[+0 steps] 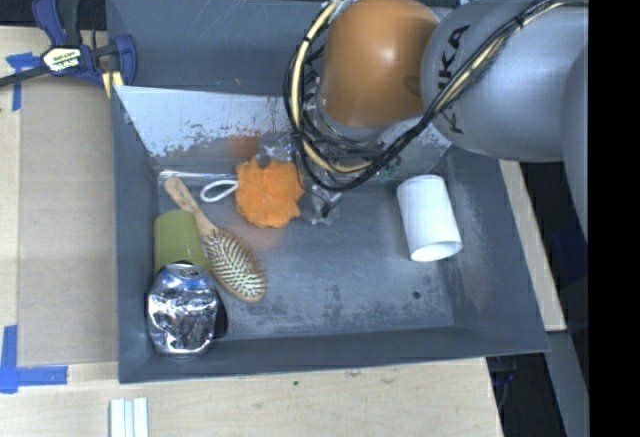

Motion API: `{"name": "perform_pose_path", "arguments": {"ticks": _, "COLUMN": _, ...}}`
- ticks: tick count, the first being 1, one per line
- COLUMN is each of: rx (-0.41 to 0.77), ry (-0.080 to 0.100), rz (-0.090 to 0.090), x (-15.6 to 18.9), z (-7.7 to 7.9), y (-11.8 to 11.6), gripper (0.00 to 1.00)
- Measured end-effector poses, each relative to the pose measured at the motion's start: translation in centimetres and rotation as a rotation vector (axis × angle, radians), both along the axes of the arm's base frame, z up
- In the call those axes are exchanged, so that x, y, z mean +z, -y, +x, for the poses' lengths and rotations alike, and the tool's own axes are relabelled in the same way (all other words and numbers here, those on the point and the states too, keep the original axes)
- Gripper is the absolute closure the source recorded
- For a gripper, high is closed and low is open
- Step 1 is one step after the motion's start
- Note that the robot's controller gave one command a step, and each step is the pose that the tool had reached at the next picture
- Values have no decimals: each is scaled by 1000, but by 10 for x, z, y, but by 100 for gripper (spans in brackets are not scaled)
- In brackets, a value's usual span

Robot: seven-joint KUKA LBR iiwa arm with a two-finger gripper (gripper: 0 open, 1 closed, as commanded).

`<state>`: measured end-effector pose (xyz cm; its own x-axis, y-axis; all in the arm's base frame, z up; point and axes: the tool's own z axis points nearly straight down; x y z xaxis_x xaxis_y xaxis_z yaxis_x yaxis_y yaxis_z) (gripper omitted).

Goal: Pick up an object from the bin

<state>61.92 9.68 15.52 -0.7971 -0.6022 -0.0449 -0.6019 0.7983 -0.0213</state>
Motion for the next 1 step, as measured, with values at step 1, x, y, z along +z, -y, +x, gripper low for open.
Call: {"name": "perform_pose_path", "arguments": {"ticks": 1, "rx": -4, "ry": 0, "rz": -2, "x": 0, "z": 0, "y": 2, "gripper": 100}}
